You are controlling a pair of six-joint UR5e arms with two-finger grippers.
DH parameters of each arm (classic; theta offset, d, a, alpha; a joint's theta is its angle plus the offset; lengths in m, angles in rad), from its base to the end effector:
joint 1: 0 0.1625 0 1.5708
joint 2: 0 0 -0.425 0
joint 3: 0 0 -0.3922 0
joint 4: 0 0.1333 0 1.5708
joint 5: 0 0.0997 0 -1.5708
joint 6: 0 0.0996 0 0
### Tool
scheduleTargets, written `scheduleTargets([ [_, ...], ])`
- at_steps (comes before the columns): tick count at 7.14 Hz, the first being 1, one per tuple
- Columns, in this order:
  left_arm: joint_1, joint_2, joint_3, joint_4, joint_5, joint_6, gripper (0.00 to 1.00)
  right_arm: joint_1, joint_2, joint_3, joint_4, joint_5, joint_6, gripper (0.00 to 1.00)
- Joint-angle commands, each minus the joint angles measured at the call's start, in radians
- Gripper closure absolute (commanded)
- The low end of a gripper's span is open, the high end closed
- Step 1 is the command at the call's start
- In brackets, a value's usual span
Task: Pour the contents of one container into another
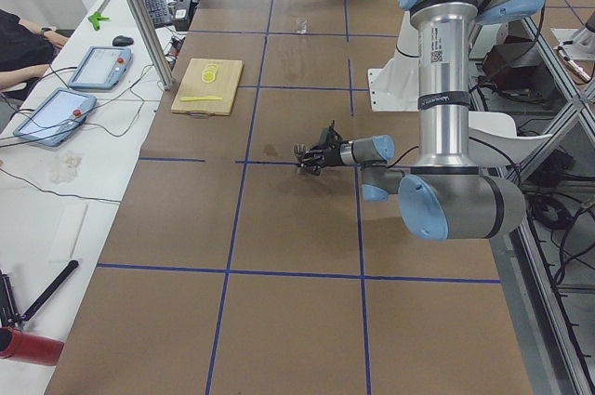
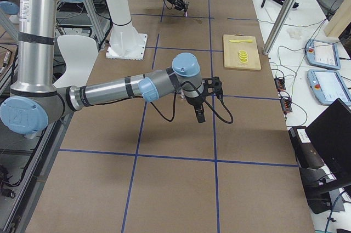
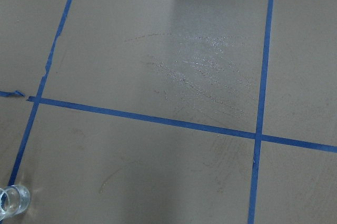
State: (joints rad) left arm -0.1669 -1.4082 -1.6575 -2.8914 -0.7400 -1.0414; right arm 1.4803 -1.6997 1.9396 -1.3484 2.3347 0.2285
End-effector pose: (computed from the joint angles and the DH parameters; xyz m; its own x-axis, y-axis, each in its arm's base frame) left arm 0.3777 -0.2734 0.5387 0.6776 0.2312 -0.6982 0.5326 0.5005 0.6826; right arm 0.0237 -0.4516 0.5107 0.6917 -0.1609 0.7041 -0.0778 0.9526 0.2942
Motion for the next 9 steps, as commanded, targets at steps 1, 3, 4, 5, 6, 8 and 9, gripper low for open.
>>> scheduleTargets([
  [1,0.000,0.000,-0.005,0.000,0.001,0.000,0.58,0.000,0.000,-0.001,0.000,0.000,0.000,0.00],
  [3,0.000,0.000,-0.010,0.000,0.001,0.000,0.79,0.000,0.000,0.001,0.000,0.000,0.000,0.00],
  [4,0.000,0.000,-0.010,-0.002,0.002,0.000,0.96,0.000,0.000,0.001,0.000,0.000,0.000,0.00],
  [5,-0.002,0.000,-0.011,-0.005,0.002,0.000,1.00,0.002,0.000,0.001,0.000,0.000,0.000,0.00],
  [6,-0.002,0.001,-0.010,-0.044,0.002,0.006,1.00,0.002,0.000,0.001,0.000,0.002,0.000,0.00],
  [8,-0.003,0.008,-0.008,-0.081,0.002,0.032,1.00,0.003,0.000,0.001,0.000,0.000,0.000,0.00],
  [9,-0.003,0.003,-0.008,-0.084,0.005,0.137,1.00,0.003,0.000,0.001,0.000,0.000,0.000,0.00],
])
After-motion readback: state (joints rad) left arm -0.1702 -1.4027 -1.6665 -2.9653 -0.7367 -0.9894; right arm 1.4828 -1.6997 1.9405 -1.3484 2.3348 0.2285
